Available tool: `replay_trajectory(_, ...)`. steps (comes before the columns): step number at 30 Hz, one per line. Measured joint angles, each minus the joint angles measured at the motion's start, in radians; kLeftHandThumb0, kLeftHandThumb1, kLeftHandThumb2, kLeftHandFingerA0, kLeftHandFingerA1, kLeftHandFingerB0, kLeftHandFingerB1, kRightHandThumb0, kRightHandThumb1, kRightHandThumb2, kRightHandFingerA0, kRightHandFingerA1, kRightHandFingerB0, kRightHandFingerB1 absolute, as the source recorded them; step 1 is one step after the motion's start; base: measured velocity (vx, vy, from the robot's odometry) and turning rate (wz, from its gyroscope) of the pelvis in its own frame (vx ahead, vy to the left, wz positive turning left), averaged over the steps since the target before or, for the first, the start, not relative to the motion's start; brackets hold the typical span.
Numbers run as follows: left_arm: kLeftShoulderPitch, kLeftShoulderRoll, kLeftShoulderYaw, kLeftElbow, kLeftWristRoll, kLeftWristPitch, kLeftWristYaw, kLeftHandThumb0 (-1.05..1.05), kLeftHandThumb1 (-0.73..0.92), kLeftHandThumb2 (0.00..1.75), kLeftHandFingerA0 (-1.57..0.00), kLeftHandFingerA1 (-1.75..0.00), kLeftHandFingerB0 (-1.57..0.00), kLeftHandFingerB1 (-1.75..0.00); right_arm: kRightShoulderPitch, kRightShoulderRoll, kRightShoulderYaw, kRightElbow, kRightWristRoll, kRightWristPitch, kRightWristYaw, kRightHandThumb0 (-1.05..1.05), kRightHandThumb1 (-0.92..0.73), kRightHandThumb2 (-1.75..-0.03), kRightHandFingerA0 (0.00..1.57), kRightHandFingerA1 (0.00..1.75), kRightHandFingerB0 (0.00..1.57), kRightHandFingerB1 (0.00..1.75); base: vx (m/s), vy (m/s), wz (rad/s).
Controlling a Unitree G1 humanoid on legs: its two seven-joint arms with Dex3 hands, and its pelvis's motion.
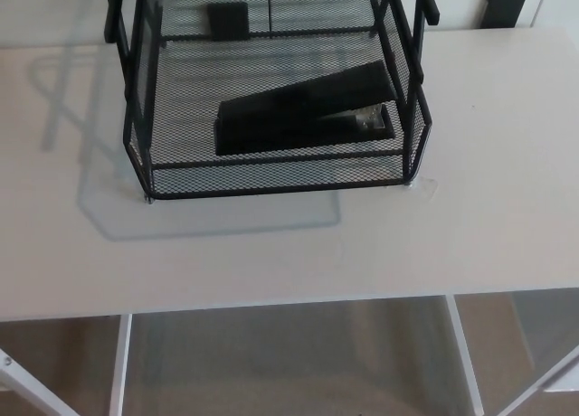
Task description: The robot walks towards a desk on which a file tray is kept in the middle and a stapler is kept to its right. The robot lifts the stapler using its right hand and places it on the file tray.
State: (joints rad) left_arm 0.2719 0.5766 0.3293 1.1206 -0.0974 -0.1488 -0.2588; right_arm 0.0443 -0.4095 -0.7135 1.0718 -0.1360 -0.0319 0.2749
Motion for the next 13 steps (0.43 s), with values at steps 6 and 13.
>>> replay_trajectory(6,-0.003,0.0,0.01,0.001,-0.004,-0.002,-0.008,-0.56,0.73,0.61,-0.6,-0.45,-0.39,-0.38,0.01,-0.022,0.068,-0.005,0.038,-0.008,-0.023,-0.76,-0.49,-0.55,0.39,0.63,0.23,0.53,0.0,0.0,0.0)
replay_trajectory(13,0.01,-0.018,0.097,-0.069,-0.044,-0.002,-0.02,-0.49,0.75,0.61,-0.53,-0.47,-0.34,-0.38,0.016,-0.028,0.085,-0.004,0.094,-0.015,-0.026,-0.75,-0.45,-0.55,0.41,0.61,0.42,0.41,0.0,0.0,0.0)
